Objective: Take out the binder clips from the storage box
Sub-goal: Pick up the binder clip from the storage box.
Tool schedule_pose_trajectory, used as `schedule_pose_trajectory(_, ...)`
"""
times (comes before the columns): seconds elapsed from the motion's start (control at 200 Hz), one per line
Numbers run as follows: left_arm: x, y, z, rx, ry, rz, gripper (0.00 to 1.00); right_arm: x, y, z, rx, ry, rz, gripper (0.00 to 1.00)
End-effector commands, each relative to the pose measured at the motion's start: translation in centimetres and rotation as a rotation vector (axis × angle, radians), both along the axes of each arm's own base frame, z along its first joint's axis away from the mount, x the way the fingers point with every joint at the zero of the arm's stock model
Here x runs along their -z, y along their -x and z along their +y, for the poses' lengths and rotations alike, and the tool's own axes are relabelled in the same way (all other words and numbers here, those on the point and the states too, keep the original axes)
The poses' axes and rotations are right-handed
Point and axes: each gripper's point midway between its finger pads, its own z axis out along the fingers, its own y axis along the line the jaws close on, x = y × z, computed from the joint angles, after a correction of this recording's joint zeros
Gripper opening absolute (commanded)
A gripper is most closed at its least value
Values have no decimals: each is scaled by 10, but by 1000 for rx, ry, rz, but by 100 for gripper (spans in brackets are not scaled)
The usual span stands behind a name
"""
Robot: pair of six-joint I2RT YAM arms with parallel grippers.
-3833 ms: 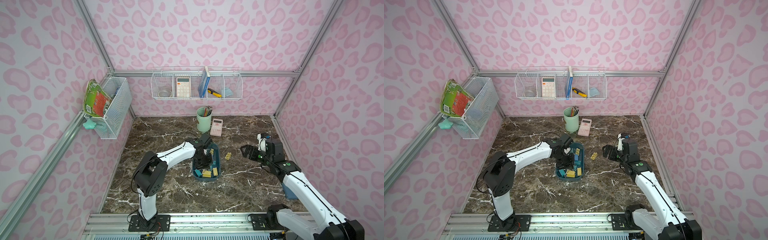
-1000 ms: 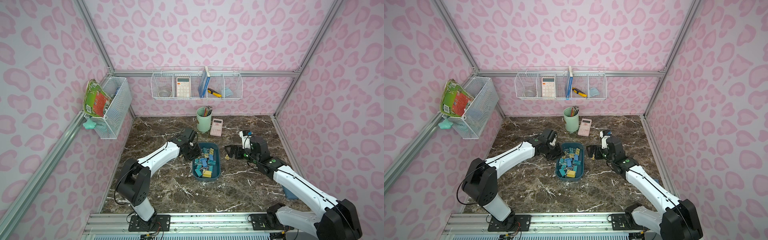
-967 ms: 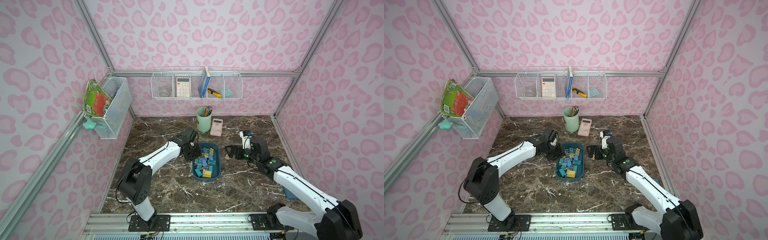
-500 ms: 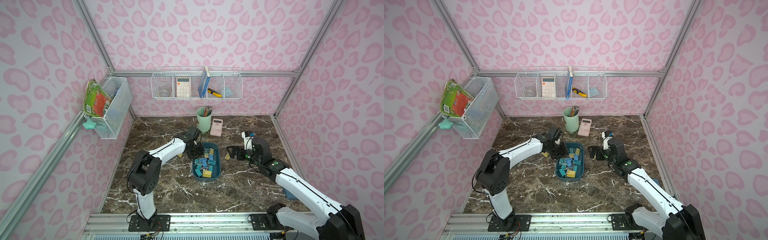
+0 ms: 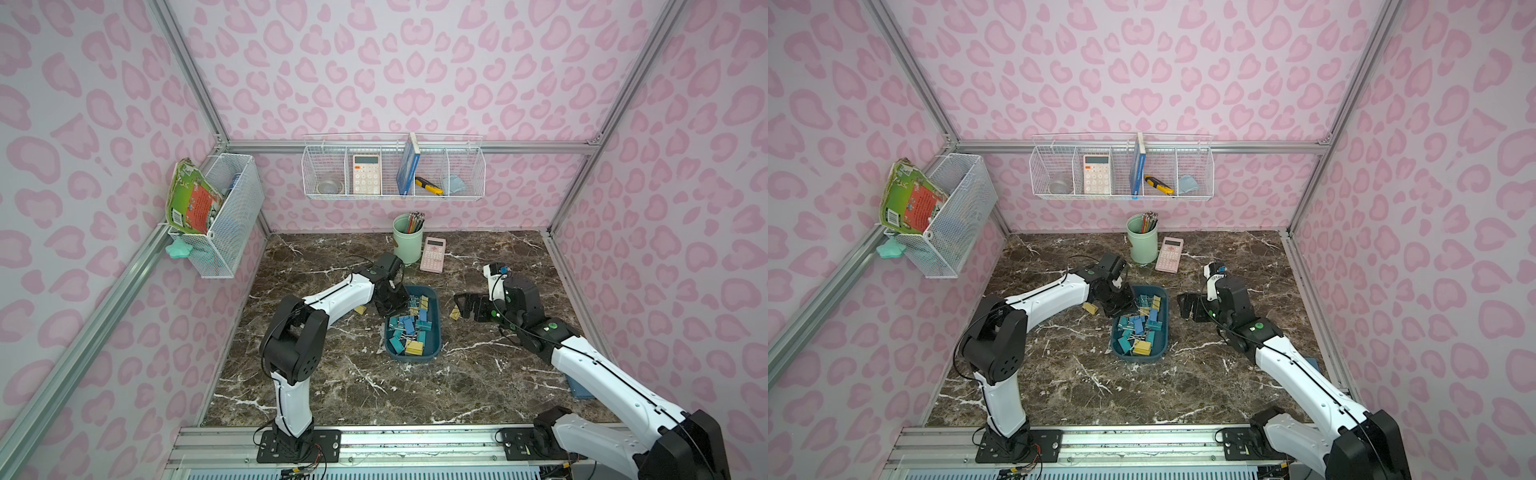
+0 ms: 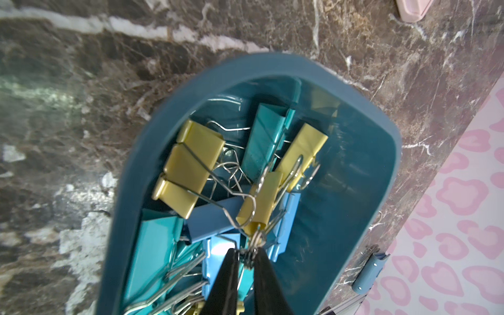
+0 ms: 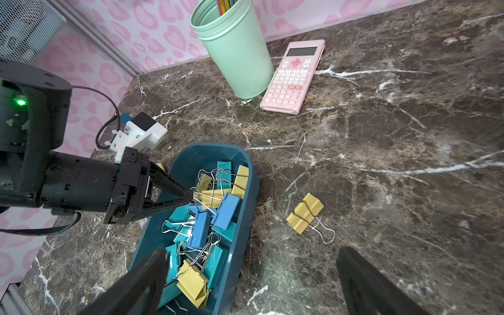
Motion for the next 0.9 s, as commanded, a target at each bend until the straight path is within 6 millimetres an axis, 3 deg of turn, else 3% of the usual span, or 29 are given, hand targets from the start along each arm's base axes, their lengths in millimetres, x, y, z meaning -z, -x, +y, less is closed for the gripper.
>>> schedule_pose_trajectory(0.0, 1, -1, -1, 2, 5, 4, 9, -6, -3, -1, 8, 7, -20, 100)
schedule_pose_trajectory(0.07, -1, -1, -2, 2, 9, 3, 0, -6, -3, -2, 8, 8, -20, 100)
schedule_pose_trajectory(0.595, -64, 20, 12, -40, 103, -116, 0, -6, -7, 8, -20, -15, -19, 100)
schedule_pose_trajectory(0.71, -81, 25, 34, -95, 97, -168, 0, -8, -9, 15, -40, -12, -27, 100)
schedule_pose_trajectory(0.895, -90, 40, 97, -247, 48, -216, 0, -7, -12, 39, -96, -6, -26, 100)
